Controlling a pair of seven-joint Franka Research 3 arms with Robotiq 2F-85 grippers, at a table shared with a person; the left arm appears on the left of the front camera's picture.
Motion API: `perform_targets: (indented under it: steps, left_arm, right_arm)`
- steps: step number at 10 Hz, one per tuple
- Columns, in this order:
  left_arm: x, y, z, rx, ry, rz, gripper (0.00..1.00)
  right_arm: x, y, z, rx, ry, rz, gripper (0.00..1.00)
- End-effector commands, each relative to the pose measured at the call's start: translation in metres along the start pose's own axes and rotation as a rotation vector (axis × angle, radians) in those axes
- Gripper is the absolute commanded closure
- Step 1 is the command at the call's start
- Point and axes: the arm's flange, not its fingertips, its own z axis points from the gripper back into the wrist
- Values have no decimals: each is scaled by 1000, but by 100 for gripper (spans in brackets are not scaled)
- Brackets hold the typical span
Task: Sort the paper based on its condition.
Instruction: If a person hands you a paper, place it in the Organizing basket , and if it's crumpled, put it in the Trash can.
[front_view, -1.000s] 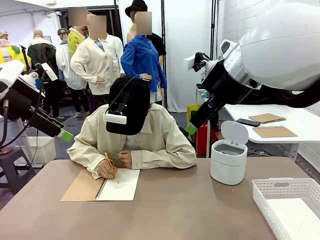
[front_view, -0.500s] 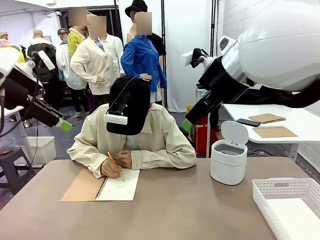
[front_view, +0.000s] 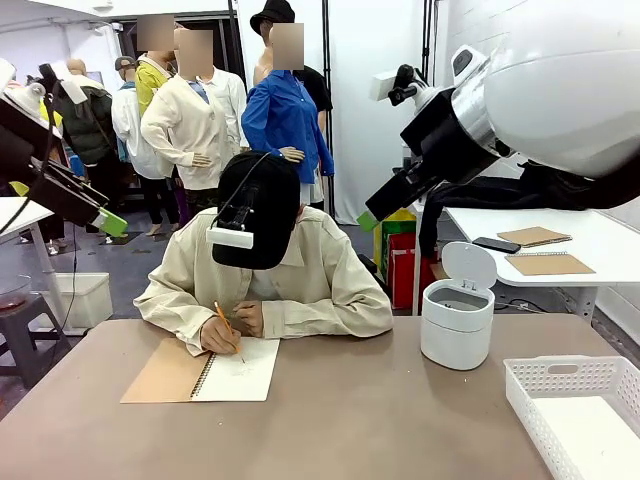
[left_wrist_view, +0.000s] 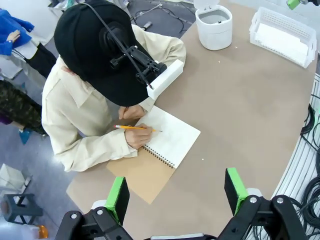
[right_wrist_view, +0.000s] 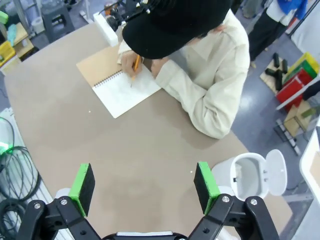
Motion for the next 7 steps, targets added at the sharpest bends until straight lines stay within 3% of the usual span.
perform_targets:
  steps: [1, 7]
  left_arm:
    - [-6, -3, 8, 22, 20, -1, 0]
    - [-3, -3, 9, 7, -5, -7, 0]
  right_arm:
    - [-2, 3, 4, 3, -22, 2, 0]
    - [1, 2, 7, -3, -14, 4, 0]
